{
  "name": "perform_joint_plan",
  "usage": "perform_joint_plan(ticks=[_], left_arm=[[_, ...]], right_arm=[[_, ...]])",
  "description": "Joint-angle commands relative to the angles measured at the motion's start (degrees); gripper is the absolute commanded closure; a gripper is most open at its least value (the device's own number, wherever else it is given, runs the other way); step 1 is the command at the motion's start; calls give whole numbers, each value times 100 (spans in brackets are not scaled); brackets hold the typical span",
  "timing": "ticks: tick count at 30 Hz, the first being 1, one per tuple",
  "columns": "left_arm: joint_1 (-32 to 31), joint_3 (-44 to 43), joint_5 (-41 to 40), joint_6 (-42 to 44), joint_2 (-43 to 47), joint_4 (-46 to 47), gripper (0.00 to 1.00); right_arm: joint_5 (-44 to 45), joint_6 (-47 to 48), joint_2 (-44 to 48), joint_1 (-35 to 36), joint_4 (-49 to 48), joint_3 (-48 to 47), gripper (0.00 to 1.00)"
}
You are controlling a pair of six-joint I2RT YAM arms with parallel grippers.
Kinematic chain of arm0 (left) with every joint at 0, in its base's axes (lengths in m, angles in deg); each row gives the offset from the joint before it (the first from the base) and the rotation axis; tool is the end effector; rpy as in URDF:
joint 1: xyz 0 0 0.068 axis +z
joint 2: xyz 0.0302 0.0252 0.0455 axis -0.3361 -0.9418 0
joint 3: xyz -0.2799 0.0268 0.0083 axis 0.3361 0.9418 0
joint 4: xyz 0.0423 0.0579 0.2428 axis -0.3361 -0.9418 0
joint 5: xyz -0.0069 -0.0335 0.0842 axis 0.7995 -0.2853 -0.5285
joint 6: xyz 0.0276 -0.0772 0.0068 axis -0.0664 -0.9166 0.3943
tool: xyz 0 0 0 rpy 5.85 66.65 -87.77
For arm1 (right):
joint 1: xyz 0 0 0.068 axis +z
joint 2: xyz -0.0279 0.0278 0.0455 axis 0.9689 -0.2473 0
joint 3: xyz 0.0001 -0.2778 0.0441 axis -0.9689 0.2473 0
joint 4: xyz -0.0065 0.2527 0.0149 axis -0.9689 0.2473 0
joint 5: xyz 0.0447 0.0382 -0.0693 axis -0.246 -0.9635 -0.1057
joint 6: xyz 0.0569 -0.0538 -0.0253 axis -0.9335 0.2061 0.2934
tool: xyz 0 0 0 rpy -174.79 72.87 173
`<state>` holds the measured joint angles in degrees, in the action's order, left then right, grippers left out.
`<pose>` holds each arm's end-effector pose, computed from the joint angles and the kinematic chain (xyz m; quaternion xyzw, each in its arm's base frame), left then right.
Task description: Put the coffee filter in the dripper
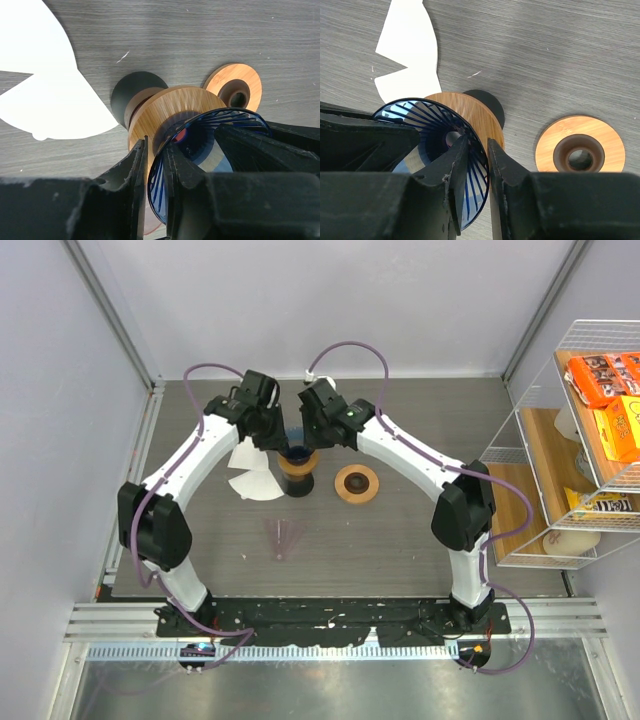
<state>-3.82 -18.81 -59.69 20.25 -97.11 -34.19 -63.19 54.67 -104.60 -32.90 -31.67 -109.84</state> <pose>0.3551 -0.1578 0.2939 -0.0649 0.9497 -0.1618 0.2602 0.3531 0.3104 0.2941 -0.0937 0.9229 0.1458 0.3437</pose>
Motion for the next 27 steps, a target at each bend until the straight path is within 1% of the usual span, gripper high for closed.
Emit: perform_joint_plan(ticks=[1, 5, 7, 10, 12, 15, 19, 23, 25, 27], left_arm=[[61, -87, -536, 232, 129, -709, 76], [61, -113, -492, 224, 182, -683, 71], [61, -148, -439, 215, 199, -657, 67], [61, -306, -404, 232, 217, -665, 64], [52, -464, -404, 267, 226, -735, 59], [61, -701, -386, 294, 243, -806, 53], [61, -956, -351, 320, 305, -850, 43], [61, -1106, -290, 373, 410, -850, 27], [61, -1194, -133, 382, 489, -850, 13], [61, -1256, -88, 417, 612, -841, 0]], right_arm=[[600, 180, 79, -33, 735, -15, 71], [582, 189, 114, -16, 656, -58, 66], [573, 171, 114, -7, 673, -137, 63], [582, 171, 132, -16, 691, -260, 62], [582, 180, 115, -7, 717, -365, 61], [617, 189, 97, -7, 788, -542, 55], [626, 189, 88, -7, 867, -840, 46], [591, 276, 158, 2, 867, -1043, 38], [582, 355, 228, 2, 858, -1122, 34], [573, 399, 360, 2, 814, -1148, 28]])
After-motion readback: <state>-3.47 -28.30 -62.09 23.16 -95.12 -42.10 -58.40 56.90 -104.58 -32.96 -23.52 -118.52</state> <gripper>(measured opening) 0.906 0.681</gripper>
